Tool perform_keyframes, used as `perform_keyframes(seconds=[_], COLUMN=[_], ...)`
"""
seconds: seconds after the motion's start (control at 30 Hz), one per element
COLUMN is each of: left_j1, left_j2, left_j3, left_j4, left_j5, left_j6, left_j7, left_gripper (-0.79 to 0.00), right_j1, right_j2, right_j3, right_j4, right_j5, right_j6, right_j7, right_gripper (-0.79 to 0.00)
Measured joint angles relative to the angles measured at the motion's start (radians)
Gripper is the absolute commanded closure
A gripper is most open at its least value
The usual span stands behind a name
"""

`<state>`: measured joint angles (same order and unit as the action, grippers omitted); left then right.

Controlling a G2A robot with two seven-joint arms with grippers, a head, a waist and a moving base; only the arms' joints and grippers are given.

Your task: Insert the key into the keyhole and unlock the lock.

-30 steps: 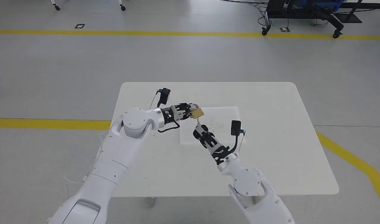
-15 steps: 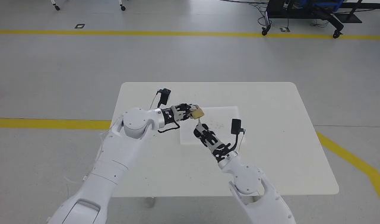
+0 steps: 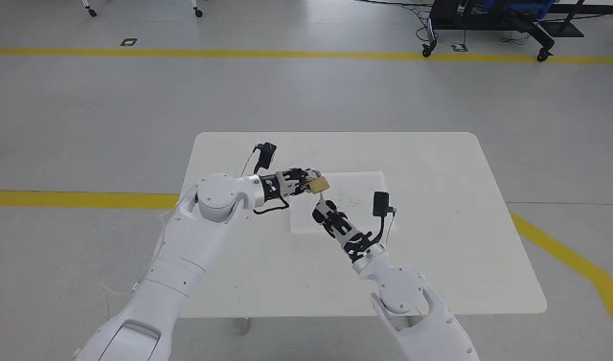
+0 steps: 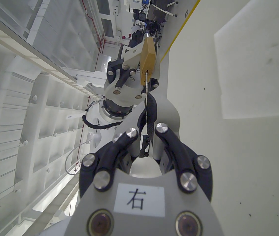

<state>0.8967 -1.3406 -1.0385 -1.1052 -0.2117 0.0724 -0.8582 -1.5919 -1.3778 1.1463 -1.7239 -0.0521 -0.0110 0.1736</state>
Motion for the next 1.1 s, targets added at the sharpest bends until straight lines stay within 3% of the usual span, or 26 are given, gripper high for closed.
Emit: perform_keyframes(seconds=[0.73, 0.77, 0.8, 0.83, 1.1], left_j1=[-0.002, -0.002, -0.002, -0.002, 0.003], left_j2=[0.011, 0.011, 0.012, 0.012, 0.008], left_j3=[0.028, 0.029, 0.029, 0.028, 0.023], left_j4=[-0.011, -0.012, -0.012, -0.011, -0.008], left_j5=[0.051, 0.051, 0.05, 0.049, 0.01], left_j6=[-0.039, -0.042, -0.044, -0.045, -0.023], left_j7=[-0.095, -0.103, -0.106, -0.105, -0.05], left_gripper=[0.0, 0.0, 0.0, 0.0, 0.0], right_j1=[0.001, 0.002, 0.002, 0.002, 0.001], right_j2=[0.007, 0.007, 0.007, 0.008, 0.009], right_j3=[0.014, 0.014, 0.015, 0.017, 0.018], right_j4=[-0.019, -0.018, -0.018, -0.017, -0.019], right_j5=[0.011, 0.012, 0.015, 0.017, 0.016], right_j6=[0.022, 0.023, 0.023, 0.023, 0.023], right_j7=[0.006, 0.007, 0.009, 0.01, 0.011], right_gripper=[0.0, -0.265, -0.708, -0.785, -0.785])
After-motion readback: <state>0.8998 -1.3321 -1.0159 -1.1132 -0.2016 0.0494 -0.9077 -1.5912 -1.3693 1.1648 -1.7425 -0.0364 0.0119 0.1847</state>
